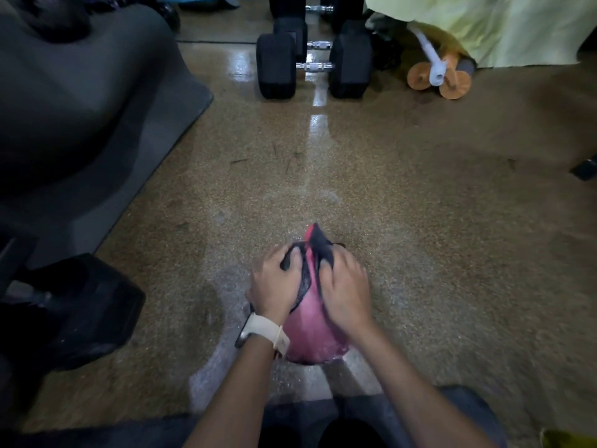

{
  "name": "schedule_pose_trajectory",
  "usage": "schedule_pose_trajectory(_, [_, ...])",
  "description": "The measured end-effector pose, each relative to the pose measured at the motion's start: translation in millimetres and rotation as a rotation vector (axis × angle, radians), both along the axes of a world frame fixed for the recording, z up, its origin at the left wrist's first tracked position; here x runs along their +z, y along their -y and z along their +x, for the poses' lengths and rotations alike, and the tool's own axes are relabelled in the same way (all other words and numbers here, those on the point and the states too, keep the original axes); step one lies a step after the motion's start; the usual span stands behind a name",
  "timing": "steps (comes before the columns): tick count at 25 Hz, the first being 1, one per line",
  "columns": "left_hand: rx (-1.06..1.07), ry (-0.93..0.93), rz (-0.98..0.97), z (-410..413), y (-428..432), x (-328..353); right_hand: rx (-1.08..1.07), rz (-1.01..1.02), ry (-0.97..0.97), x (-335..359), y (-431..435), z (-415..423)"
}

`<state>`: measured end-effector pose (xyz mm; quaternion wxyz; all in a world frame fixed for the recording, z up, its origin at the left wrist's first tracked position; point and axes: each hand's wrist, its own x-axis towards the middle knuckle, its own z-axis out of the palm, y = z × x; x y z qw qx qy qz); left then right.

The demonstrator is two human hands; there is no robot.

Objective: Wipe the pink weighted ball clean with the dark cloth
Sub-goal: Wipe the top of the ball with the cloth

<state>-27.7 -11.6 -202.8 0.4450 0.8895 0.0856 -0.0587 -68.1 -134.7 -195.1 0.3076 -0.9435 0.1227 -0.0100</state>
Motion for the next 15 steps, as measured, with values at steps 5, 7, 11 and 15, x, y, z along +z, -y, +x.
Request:
schedule_pose_trajectory(5, [-0.219,0.032,0.161,-7.4,10.8,-2.7,-0.040,0.007,-0.055,12.8,3.0,29.5])
schedule_pose_trajectory(7, [-0.121,0.009,0.094,2.3,10.8,-0.7,0.035,-0.137,0.133,13.2,-17.9,-23.7])
schedule_pose_trajectory(11, [-0.115,0.027,0.134,1.5,12.4,0.4,0.100,-0.079,-0.024,7.9,9.4,15.0])
schedule_pose_trajectory(15, [-0.037,-0.026,0.128,2.2,18.6,4.9,-0.027,-0.021,-0.068,8.0,7.8,31.0])
